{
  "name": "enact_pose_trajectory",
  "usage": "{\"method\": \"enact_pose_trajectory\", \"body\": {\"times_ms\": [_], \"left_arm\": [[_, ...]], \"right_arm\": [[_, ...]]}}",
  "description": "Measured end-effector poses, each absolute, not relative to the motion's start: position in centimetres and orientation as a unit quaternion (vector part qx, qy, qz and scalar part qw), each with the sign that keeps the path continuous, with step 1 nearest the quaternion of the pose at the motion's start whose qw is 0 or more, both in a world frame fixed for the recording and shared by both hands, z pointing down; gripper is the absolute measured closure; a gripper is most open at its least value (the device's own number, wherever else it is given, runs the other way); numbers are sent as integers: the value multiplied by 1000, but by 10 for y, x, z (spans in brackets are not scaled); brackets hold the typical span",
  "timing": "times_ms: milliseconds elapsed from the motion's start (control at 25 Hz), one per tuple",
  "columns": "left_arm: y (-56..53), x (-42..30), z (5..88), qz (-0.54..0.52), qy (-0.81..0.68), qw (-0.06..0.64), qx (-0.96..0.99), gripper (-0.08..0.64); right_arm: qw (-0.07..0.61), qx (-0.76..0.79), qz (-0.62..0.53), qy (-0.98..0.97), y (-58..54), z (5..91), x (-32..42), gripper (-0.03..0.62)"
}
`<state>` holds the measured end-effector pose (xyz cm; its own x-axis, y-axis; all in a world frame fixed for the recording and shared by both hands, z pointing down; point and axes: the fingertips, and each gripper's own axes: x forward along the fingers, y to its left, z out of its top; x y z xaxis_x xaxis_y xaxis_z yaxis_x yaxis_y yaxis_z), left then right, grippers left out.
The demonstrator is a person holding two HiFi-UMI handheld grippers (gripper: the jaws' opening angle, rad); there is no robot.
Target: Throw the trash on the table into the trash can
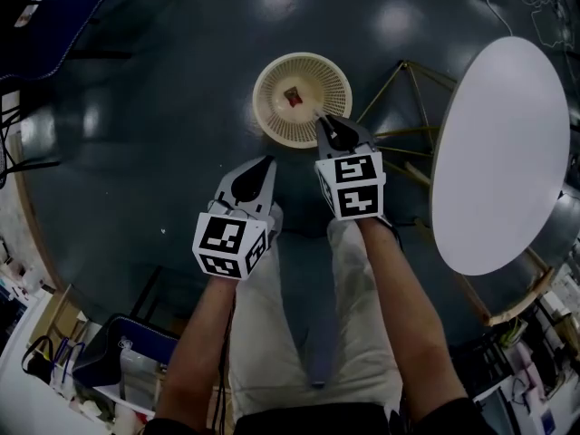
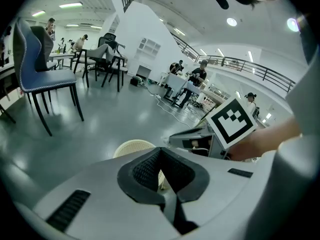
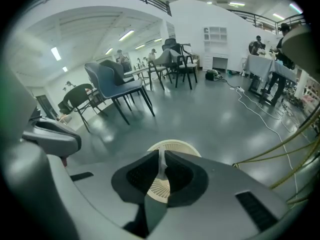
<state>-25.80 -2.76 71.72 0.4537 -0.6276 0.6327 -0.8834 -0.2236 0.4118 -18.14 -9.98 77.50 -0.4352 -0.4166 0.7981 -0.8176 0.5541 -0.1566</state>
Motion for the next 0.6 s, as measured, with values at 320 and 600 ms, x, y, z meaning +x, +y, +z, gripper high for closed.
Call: {"method": "enact_pose_trajectory", "body": {"times_ms": [320,600], "left_arm": [[-39,-268,755,165,-494,382,763,552],[-39,-272,783,171,-494,387,760,552]], "right_arm": [[383,378,279,-796,-100,823,-192,545],[401,371,288,-786,-99,864,-194,544]]}}
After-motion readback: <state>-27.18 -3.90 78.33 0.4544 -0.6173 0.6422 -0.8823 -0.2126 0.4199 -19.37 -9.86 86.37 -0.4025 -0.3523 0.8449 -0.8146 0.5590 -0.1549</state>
